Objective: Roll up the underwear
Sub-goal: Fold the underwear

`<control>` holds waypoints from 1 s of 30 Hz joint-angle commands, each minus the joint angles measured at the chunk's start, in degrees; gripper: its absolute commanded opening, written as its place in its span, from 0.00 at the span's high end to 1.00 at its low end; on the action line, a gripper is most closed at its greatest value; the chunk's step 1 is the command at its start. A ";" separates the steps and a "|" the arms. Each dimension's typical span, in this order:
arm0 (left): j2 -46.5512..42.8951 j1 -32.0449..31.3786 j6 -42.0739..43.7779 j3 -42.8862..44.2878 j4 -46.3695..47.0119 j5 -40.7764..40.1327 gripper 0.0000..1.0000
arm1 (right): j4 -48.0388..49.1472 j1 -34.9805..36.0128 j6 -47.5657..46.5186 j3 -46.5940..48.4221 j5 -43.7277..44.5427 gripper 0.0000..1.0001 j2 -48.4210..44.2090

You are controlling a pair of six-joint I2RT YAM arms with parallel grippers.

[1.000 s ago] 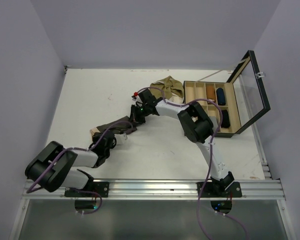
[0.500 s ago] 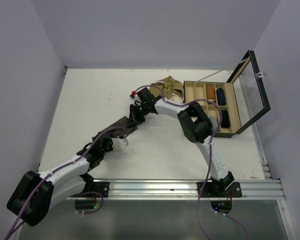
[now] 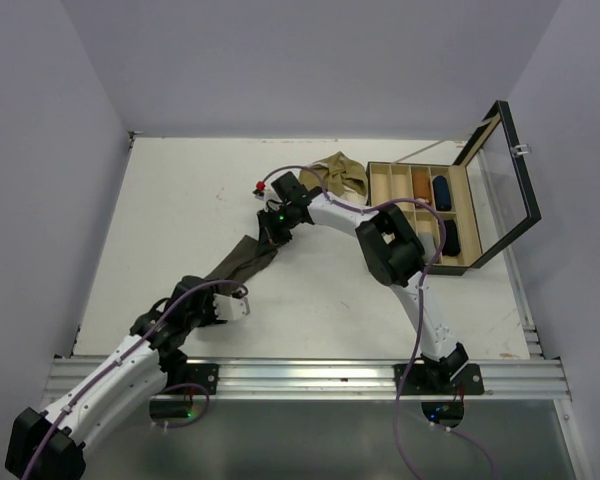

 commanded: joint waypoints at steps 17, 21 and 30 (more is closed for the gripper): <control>4.14 0.16 -16.10 17.49 -16.84 9.32 0.37 | -5.16 -1.12 -29.46 10.33 5.75 0.86 -4.11; 10.11 4.63 -19.44 23.63 -14.02 16.32 0.36 | -4.37 -2.08 -29.12 10.68 8.03 0.54 -8.24; 32.43 15.55 -26.39 41.40 -12.00 27.15 0.45 | 1.96 -4.90 -16.39 -2.84 11.47 0.59 -21.50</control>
